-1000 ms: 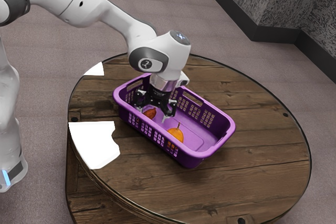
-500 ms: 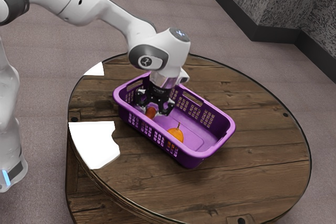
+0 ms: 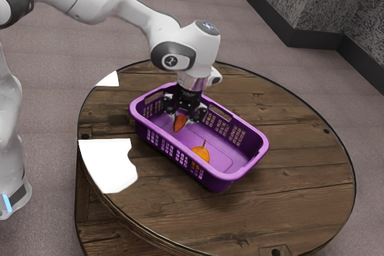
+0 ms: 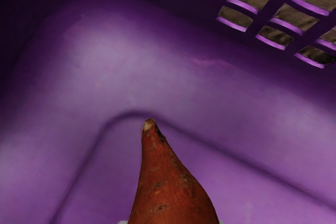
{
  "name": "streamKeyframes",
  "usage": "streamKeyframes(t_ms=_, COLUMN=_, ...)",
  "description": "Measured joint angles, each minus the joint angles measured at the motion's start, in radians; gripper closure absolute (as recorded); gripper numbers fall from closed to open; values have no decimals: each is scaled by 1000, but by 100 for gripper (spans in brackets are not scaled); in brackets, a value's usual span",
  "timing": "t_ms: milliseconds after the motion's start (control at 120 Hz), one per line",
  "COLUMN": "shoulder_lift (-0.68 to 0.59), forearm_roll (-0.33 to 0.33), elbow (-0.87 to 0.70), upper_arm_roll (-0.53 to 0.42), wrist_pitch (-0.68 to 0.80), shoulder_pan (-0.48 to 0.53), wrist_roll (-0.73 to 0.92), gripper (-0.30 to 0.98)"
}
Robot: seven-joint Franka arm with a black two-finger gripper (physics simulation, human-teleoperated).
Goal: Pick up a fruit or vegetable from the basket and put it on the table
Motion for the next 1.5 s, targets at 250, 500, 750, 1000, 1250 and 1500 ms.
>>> streamKeyframes(t_ms=250, shoulder_lift=-1, forearm_roll=0, elbow=37, upper_arm_roll=0, wrist_pitch=-3, shoulder_pan=0, wrist_roll=10, gripper=57)
streamKeyframes(t_ms=500, shoulder_lift=-4, forearm_roll=-1, elbow=96, upper_arm_roll=-4, wrist_pitch=-16, shoulder_pan=-1, wrist_roll=20, gripper=57)
streamKeyframes(t_ms=750, shoulder_lift=-4, forearm_roll=-1, elbow=205, upper_arm_roll=-9, wrist_pitch=-67, shoulder_pan=-2, wrist_roll=30, gripper=56)
streamKeyframes(t_ms=1000, shoulder_lift=5, forearm_roll=0, elbow=266, upper_arm_roll=28, wrist_pitch=-112, shoulder_pan=45, wrist_roll=42, gripper=55)
streamKeyframes(t_ms=1250, shoulder_lift=10, forearm_roll=2, elbow=309, upper_arm_roll=45, wrist_pitch=-126, shoulder_pan=174, wrist_roll=67, gripper=54)
streamKeyframes(t_ms=1500, shoulder_lift=10, forearm_roll=17, elbow=311, upper_arm_roll=46, wrist_pitch=-129, shoulder_pan=312, wrist_roll=95, gripper=54)
